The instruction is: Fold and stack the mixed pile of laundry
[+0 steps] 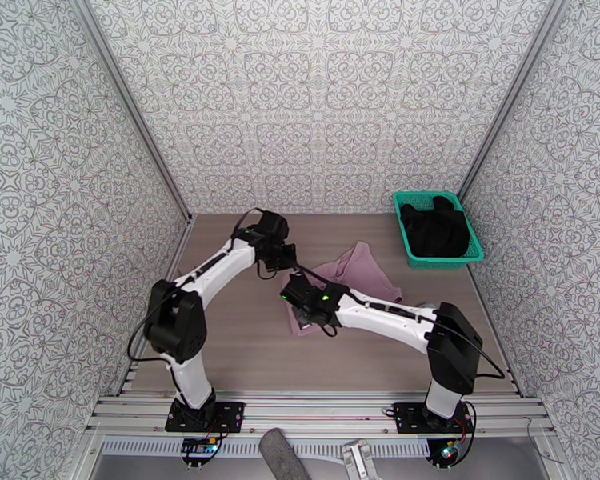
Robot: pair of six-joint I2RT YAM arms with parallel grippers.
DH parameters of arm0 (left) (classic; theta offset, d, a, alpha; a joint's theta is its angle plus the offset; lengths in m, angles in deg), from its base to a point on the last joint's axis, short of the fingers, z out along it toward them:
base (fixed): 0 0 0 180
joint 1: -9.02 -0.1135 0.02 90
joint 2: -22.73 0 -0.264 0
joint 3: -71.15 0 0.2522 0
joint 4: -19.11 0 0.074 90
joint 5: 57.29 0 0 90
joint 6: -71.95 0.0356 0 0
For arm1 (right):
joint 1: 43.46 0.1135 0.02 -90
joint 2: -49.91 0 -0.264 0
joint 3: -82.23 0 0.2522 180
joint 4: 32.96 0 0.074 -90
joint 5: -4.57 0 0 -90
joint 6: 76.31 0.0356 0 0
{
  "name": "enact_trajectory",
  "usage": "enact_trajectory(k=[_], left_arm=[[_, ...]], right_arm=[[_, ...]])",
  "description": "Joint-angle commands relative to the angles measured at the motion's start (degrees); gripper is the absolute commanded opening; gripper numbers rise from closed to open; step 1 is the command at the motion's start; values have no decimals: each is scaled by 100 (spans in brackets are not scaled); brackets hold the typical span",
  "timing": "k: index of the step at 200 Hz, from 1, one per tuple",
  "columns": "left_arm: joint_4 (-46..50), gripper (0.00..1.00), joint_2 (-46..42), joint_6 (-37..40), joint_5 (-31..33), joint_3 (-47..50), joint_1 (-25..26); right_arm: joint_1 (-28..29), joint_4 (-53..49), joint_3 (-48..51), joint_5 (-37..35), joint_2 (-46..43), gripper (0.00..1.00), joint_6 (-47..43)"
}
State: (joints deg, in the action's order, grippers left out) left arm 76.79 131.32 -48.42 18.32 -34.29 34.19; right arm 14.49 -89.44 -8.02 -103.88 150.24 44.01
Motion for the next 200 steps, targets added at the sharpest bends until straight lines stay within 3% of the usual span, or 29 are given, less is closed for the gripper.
enact_trajectory(k=[1, 50, 112, 121, 132, 156, 179, 200], left_arm=[[206, 0, 586, 69, -112, -521, 149], [439, 0, 1613, 128, -20, -1357, 260], [363, 0, 2170, 37, 127, -1803, 293], [363, 12, 2224, 39, 97, -1858, 304], [333, 32, 2260, 40, 60, -1902, 300], [197, 61, 2210, 40, -149, -1945, 318], [87, 81, 1940, 70, -162, -1959, 323], [22, 90, 1409, 151, -23, -1846, 319]], right_arm=[[-214, 66, 350, -331, -149, 0, 140], [-416, 67, 426, -598, 232, 0, 87], [-570, 36, 494, -788, 639, 0, 126], [-587, 27, 507, -816, 678, 1, 147], [-615, 31, 529, -853, 702, 13, 171], [-653, -4, 560, -951, 624, 34, 201], [-656, -79, 604, -978, 313, 44, 215], [-664, -89, 692, -978, -157, 47, 230]])
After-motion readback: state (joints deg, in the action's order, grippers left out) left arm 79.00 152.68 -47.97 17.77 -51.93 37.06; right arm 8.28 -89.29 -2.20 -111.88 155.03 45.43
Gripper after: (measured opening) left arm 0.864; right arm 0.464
